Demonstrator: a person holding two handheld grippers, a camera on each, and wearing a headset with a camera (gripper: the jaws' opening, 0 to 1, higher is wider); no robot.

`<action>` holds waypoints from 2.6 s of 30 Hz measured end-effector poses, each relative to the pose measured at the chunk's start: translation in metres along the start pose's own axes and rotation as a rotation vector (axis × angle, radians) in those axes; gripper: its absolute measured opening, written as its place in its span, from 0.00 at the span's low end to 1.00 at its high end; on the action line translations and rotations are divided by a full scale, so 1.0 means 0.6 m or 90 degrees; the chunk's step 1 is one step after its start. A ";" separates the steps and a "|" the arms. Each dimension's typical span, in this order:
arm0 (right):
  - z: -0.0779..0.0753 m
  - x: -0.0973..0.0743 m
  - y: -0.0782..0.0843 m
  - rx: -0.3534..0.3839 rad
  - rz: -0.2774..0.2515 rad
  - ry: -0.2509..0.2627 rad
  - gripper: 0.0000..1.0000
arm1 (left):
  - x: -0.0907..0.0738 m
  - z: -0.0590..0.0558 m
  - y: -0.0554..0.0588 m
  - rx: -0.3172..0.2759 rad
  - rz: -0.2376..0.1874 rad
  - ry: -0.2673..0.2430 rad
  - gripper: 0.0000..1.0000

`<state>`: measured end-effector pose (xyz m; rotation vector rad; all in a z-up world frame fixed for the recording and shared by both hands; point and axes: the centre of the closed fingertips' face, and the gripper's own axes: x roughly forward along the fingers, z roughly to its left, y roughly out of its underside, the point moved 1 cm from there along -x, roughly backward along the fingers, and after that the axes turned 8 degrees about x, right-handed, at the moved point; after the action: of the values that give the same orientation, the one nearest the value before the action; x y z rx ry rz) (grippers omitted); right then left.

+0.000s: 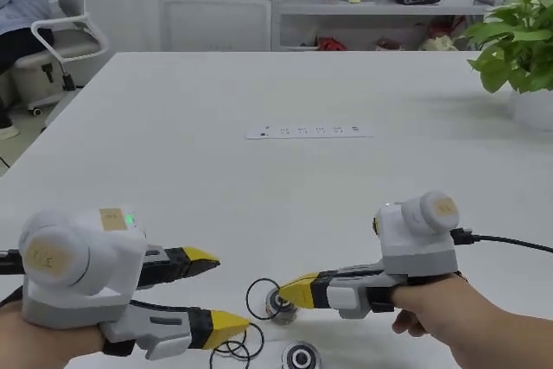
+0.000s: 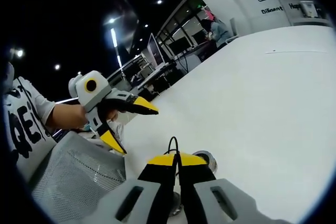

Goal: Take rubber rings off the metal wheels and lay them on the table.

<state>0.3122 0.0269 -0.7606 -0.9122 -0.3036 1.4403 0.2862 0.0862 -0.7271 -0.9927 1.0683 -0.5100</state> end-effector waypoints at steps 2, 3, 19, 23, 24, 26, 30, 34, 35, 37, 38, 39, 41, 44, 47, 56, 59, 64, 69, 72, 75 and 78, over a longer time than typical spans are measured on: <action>0.002 0.002 0.002 -0.001 0.005 -0.003 0.00 | -0.004 -0.001 0.003 0.002 0.001 -0.003 0.53; 0.003 0.002 0.003 -0.001 0.007 -0.003 0.00 | -0.007 0.000 0.005 0.000 0.000 -0.005 0.54; 0.014 0.012 0.022 -0.002 0.040 -0.025 0.00 | -0.023 -0.007 0.018 -0.008 -0.001 -0.013 0.58; 0.019 0.016 0.032 -0.008 0.057 -0.029 0.00 | -0.026 -0.008 0.025 -0.005 0.007 -0.013 0.58; 0.020 0.017 0.033 -0.010 0.061 -0.030 0.00 | -0.026 -0.008 0.026 -0.005 0.007 -0.013 0.58; 0.021 0.019 0.038 -0.014 0.069 -0.032 0.00 | -0.027 -0.008 0.027 -0.006 0.007 -0.015 0.58; 0.025 0.021 0.046 -0.021 0.084 -0.035 0.00 | -0.029 -0.009 0.030 -0.004 0.009 -0.015 0.58; 0.027 0.023 0.053 -0.031 0.099 -0.036 0.00 | -0.030 -0.012 0.034 -0.003 0.013 -0.014 0.58; 0.028 0.023 0.056 -0.035 0.104 -0.036 0.00 | -0.031 -0.013 0.034 -0.003 0.013 -0.014 0.58; 0.029 0.024 0.060 -0.044 0.113 -0.036 0.00 | -0.033 -0.014 0.034 -0.003 0.013 -0.015 0.58; 0.029 0.025 0.062 -0.047 0.116 -0.036 0.00 | -0.033 -0.013 0.035 -0.003 0.013 -0.016 0.58; 0.030 0.025 0.063 -0.048 0.119 -0.037 0.00 | -0.033 -0.013 0.035 -0.002 0.014 -0.016 0.58; 0.030 0.027 0.067 -0.056 0.126 -0.036 0.00 | -0.034 -0.014 0.037 -0.001 0.016 -0.016 0.58; 0.030 0.028 0.070 -0.064 0.134 -0.035 0.00 | -0.035 -0.015 0.039 -0.002 0.019 -0.016 0.58; 0.029 0.028 0.073 -0.071 0.139 -0.033 0.00 | -0.036 -0.017 0.041 -0.003 0.021 -0.016 0.58; 0.025 0.030 0.076 -0.095 0.145 -0.021 0.00 | -0.034 -0.021 0.043 0.003 0.028 -0.014 0.58; 0.022 0.030 0.075 -0.100 0.143 -0.016 0.00 | -0.034 -0.022 0.044 0.001 0.029 -0.013 0.58; 0.024 0.031 0.076 -0.117 0.146 -0.014 0.00 | -0.034 -0.025 0.045 0.001 0.031 -0.012 0.57; 0.033 0.030 0.068 -0.109 0.133 -0.032 0.00 | -0.036 -0.026 0.045 -0.001 0.031 -0.014 0.57; 0.037 0.028 0.063 -0.097 0.124 -0.044 0.00 | -0.037 -0.026 0.045 -0.002 0.031 -0.015 0.57; 0.041 0.028 0.063 -0.088 0.123 -0.054 0.00 | -0.038 -0.025 0.046 -0.002 0.032 -0.016 0.57; 0.042 0.028 0.066 -0.085 0.127 -0.058 0.00 | -0.038 -0.025 0.047 -0.003 0.032 -0.015 0.57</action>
<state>0.2694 0.0468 -0.7772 -1.0084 -0.3897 1.6643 0.2600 0.1110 -0.7426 -0.9713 1.0709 -0.4529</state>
